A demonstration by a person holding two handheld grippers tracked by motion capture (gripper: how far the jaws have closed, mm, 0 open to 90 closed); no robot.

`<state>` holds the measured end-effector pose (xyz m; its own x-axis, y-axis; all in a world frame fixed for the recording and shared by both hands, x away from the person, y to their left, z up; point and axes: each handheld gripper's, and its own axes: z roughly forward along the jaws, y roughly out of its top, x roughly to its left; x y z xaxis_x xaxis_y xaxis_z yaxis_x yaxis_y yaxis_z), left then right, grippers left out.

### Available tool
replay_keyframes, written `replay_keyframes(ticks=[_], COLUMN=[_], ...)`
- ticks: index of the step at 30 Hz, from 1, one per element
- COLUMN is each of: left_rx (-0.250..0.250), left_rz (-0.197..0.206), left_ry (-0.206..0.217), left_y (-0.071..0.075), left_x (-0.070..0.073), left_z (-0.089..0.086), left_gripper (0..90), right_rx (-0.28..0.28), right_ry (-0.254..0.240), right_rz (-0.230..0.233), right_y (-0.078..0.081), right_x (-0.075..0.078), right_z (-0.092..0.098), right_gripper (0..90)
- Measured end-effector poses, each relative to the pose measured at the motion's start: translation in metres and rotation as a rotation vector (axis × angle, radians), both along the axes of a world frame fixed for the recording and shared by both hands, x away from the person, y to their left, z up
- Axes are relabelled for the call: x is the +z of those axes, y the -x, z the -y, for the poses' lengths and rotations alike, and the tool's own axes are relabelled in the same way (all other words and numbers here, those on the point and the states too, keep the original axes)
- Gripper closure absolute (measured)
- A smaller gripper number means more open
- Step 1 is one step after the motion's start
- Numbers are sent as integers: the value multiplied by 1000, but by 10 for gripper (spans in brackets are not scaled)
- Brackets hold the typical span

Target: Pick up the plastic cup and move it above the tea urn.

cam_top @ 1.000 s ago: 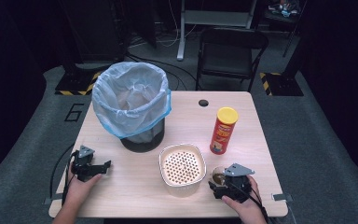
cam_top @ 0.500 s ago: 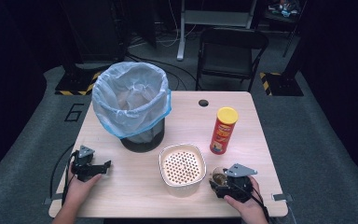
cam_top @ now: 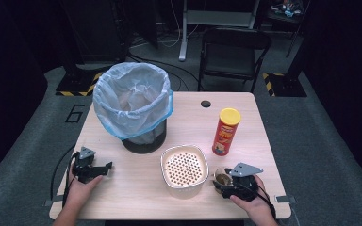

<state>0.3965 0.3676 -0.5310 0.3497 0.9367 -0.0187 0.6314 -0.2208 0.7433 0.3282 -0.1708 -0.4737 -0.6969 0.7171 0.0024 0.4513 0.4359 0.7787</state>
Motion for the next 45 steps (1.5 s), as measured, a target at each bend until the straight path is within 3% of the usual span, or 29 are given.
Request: replay_keyframes(ticks=[8, 13, 18, 26, 36, 45], left_rx=[0, 0, 0, 1, 0, 1], left_rz=[0, 0, 0, 0, 0, 0], left_ry=[0, 0, 0, 0, 0, 1], left_y=[0, 0, 0, 0, 0, 0], left_x=[0, 0, 0, 0, 0, 0], left_z=[0, 0, 0, 0, 0, 0], left_gripper=[121, 121, 121, 121, 121, 121], right_rx=[74, 145, 195, 248, 253, 290], right_ry=[10, 35, 6, 44, 21, 53], right_rz=[7, 39, 92, 136, 167, 236], right_y=[-4, -5, -11, -27, -61, -82], right_x=[24, 61, 100, 132, 139, 135], right_z=[4, 4, -1, -16, -32, -55], right_gripper=[331, 335, 337, 341, 344, 353])
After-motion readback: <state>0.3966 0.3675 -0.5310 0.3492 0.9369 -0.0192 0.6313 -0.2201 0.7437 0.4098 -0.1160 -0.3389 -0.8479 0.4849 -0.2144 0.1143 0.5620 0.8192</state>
